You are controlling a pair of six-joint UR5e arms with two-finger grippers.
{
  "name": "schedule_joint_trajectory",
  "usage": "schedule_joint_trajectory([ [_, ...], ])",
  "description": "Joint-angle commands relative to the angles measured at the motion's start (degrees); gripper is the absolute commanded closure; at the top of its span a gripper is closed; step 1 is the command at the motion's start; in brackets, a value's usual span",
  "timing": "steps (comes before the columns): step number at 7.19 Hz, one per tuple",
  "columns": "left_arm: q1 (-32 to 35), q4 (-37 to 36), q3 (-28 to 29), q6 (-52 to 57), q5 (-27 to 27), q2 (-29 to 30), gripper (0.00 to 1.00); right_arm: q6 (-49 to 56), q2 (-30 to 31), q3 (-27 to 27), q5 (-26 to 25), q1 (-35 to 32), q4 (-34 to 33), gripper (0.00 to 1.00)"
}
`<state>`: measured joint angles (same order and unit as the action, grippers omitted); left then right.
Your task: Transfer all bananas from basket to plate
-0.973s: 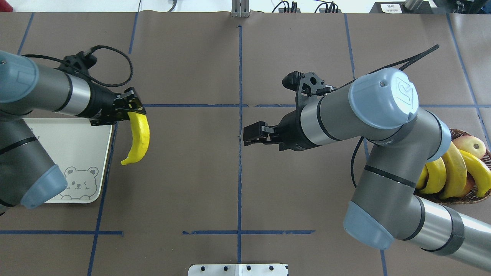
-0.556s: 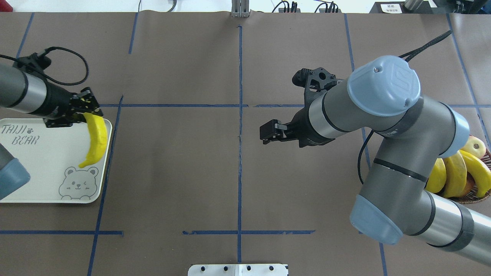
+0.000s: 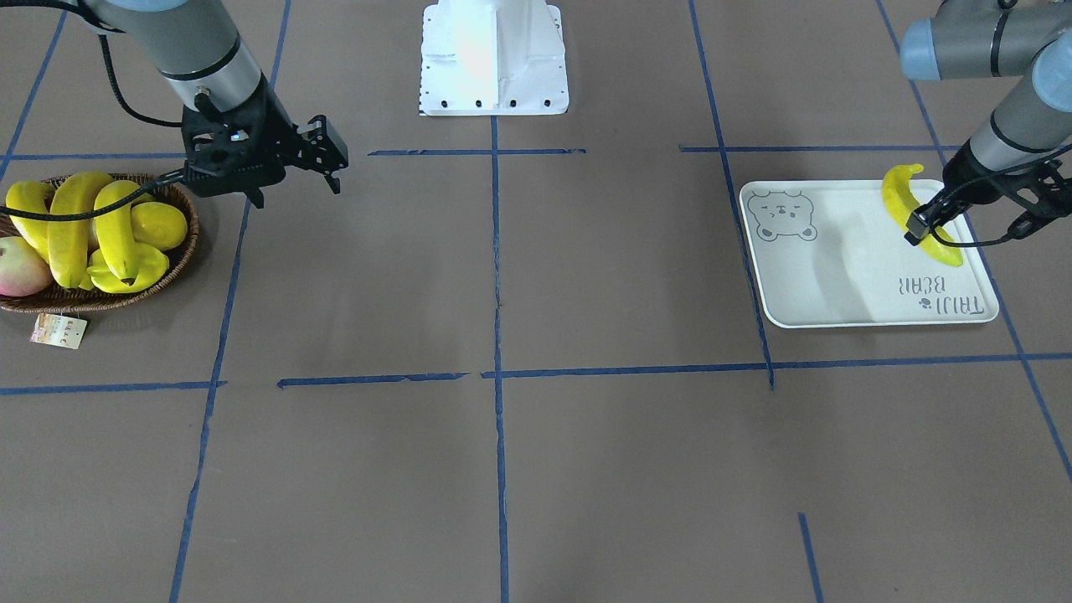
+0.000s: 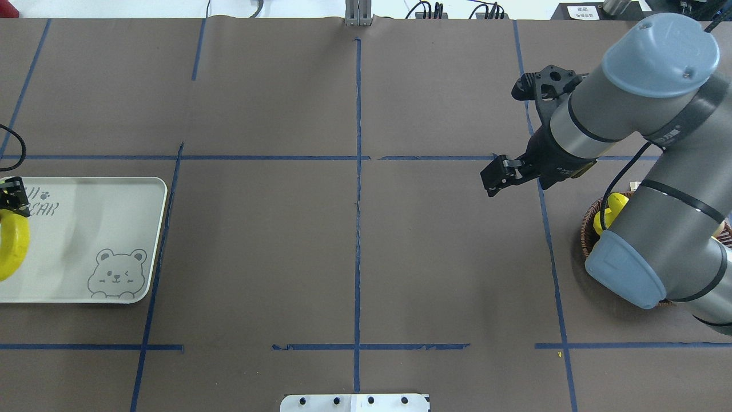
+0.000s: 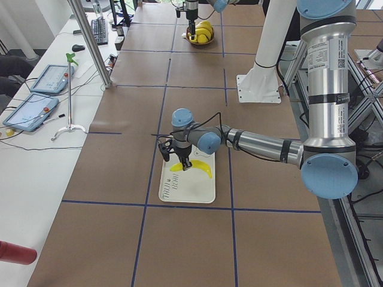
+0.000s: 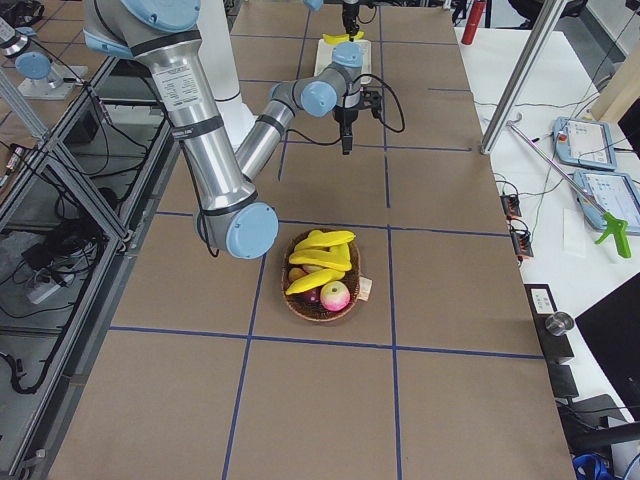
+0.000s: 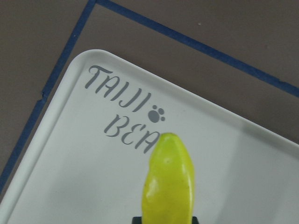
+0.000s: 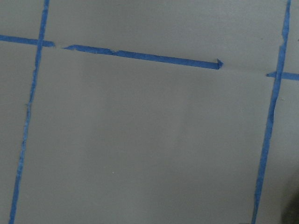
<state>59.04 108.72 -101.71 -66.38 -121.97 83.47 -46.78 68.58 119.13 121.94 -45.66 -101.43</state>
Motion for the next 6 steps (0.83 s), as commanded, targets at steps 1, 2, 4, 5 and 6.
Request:
schedule_joint_trajectory([
  [1, 1.1, 2.9, 5.8, 0.2, 0.2, 1.1, 0.98, 2.0, 1.6, 0.4, 0.5, -1.2, -0.2, 0.01],
  [2, 1.9, 5.3, 9.0, 0.5, 0.2, 1.2, 0.96, 2.2, 1.7, 0.4, 0.5, -1.3, -0.2, 0.01],
  [4, 2.5, 12.1, 12.6, 2.2, 0.3, 1.2, 0.51, 2.2, 2.9, 0.9, 0.4, -1.6, -0.2, 0.01],
  [5, 4.5, 12.5, 12.2, 5.5, 0.1, 1.2, 0.01, 2.2, 3.9, 1.6, 0.4, -1.8, -0.2, 0.01],
  [6, 6.1, 12.0, 11.6, 8.3, -0.5, 1.2, 0.0, 3.6, 5.8, 2.2, 0.4, -3.2, -0.2, 0.01],
])
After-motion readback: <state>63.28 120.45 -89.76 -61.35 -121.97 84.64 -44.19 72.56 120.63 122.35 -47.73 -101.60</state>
